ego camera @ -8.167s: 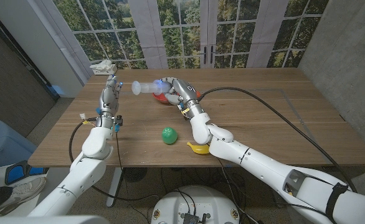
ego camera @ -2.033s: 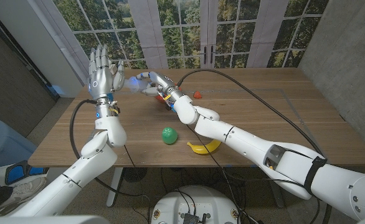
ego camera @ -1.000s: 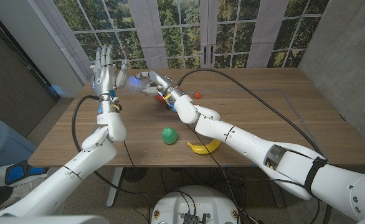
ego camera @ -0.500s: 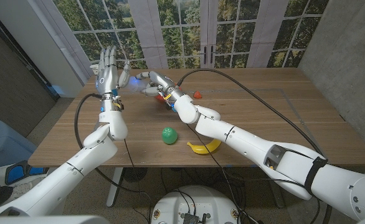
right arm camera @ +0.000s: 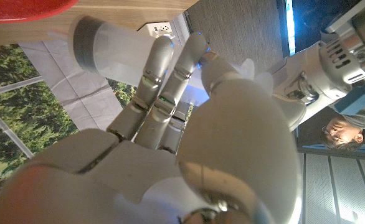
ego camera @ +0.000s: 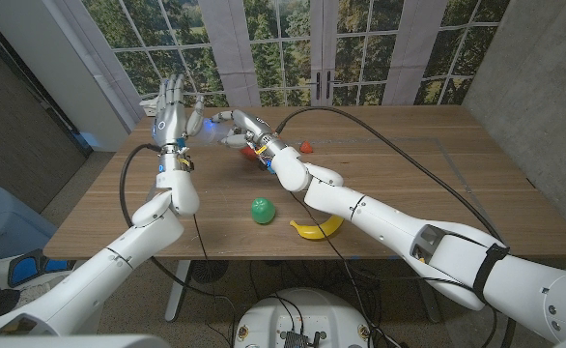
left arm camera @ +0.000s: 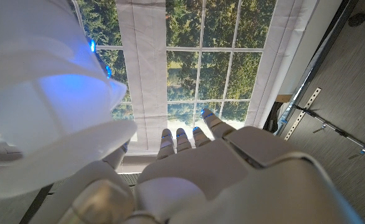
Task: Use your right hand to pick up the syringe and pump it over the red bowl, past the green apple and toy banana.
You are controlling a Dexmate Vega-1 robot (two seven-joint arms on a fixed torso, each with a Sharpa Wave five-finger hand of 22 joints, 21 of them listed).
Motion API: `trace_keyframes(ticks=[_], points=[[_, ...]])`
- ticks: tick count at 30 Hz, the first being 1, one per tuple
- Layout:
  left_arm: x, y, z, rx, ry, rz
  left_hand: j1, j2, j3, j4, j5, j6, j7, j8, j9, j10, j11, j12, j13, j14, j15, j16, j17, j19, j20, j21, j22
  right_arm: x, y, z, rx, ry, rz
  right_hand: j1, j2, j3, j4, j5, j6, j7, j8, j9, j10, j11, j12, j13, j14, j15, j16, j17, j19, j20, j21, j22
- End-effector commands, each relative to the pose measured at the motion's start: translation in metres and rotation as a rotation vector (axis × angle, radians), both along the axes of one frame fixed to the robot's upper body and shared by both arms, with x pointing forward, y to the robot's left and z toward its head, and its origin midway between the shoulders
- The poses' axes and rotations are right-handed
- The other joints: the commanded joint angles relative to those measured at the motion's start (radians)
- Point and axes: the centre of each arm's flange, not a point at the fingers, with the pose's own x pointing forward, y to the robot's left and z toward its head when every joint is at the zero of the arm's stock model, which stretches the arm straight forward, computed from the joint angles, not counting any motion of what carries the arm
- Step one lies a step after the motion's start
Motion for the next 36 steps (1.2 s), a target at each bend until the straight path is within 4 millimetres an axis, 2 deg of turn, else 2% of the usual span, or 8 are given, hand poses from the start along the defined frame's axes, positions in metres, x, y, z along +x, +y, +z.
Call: trace_keyframes(ticks=[1,23,24,27,30,36], points=[[0.004,-0.004,0.001,0.009,0.011,0.01,-0.007,0.083,0.002,0.009,0.006,-0.007,0.0,-0.002,0.006,-0.006,-0.003,0.001,0.002,-0.008,-0.076,0.005,0.0,-0.002,-0.07,-0.003,0.003,0.001,-0.004,0.0,0.005,0.005,0.007,0.055,0.049,0.018,0.013,0.007,0.298,0.137,0.0,0.006,0.321,0.081,0.006,0.125,0.007,0.001,-0.005,0.001,-0.002,-0.093,0.008,-0.001],[-0.003,-0.007,0.002,0.013,0.002,-0.005,-0.005,0.081,0.006,0.01,0.007,-0.008,0.001,-0.001,0.006,-0.005,-0.003,0.001,0.002,-0.008,-0.076,0.004,-0.002,-0.002,-0.073,-0.002,0.003,0.006,-0.007,-0.003,0.002,0.004,-0.014,0.053,0.048,0.021,0.013,0.007,0.297,0.137,-0.005,0.008,0.325,0.08,-0.003,0.132,0.008,0.002,-0.006,0.002,-0.003,-0.093,0.01,-0.001],[-0.004,-0.007,0.003,0.018,0.007,-0.021,-0.005,0.075,0.004,0.008,0.006,-0.007,-0.002,-0.001,0.006,-0.005,-0.004,0.001,0.002,-0.007,-0.077,0.004,-0.002,-0.001,-0.075,-0.002,0.003,0.007,-0.007,-0.003,0.001,0.008,-0.016,0.053,0.048,0.021,0.013,0.007,0.297,0.137,-0.006,0.008,0.325,0.079,-0.003,0.132,0.008,0.001,-0.006,0.002,-0.003,-0.093,0.01,-0.001],[-0.007,-0.009,0.005,0.031,-0.006,-0.037,-0.038,-0.001,-0.039,0.002,-0.007,0.0,-0.021,0.002,0.005,-0.005,-0.022,0.001,0.003,-0.008,-0.093,0.005,0.002,-0.007,-0.085,-0.005,0.003,0.007,-0.007,-0.003,0.004,0.009,-0.02,0.053,0.047,0.021,0.012,0.007,0.296,0.137,-0.006,0.009,0.324,0.079,-0.004,0.133,0.006,0.001,-0.007,0.002,-0.004,-0.093,0.01,-0.001],[-0.011,-0.011,0.005,0.04,-0.022,-0.051,-0.052,-0.023,-0.055,0.002,-0.01,0.0,-0.023,0.001,0.005,-0.005,-0.027,0.001,0.003,-0.01,-0.093,0.005,0.003,-0.011,-0.083,-0.006,0.003,0.008,-0.007,-0.003,0.004,0.002,-0.021,0.053,0.048,0.021,0.013,0.007,0.295,0.138,-0.007,0.01,0.323,0.078,-0.005,0.134,0.006,0.002,-0.007,0.003,-0.004,-0.093,0.01,-0.001],[-0.018,-0.012,0.004,0.011,-0.054,-0.14,-0.067,-0.044,-0.072,0.003,-0.011,0.0,-0.032,0.001,0.005,-0.005,-0.032,0.001,0.003,-0.005,-0.089,0.008,0.003,-0.015,-0.069,-0.007,0.002,0.01,-0.008,-0.003,0.006,0.008,-0.019,0.051,0.049,0.022,0.014,0.007,0.294,0.136,-0.008,0.012,0.322,0.079,-0.009,0.136,0.005,0.002,-0.008,0.004,-0.006,-0.093,0.009,-0.002]])
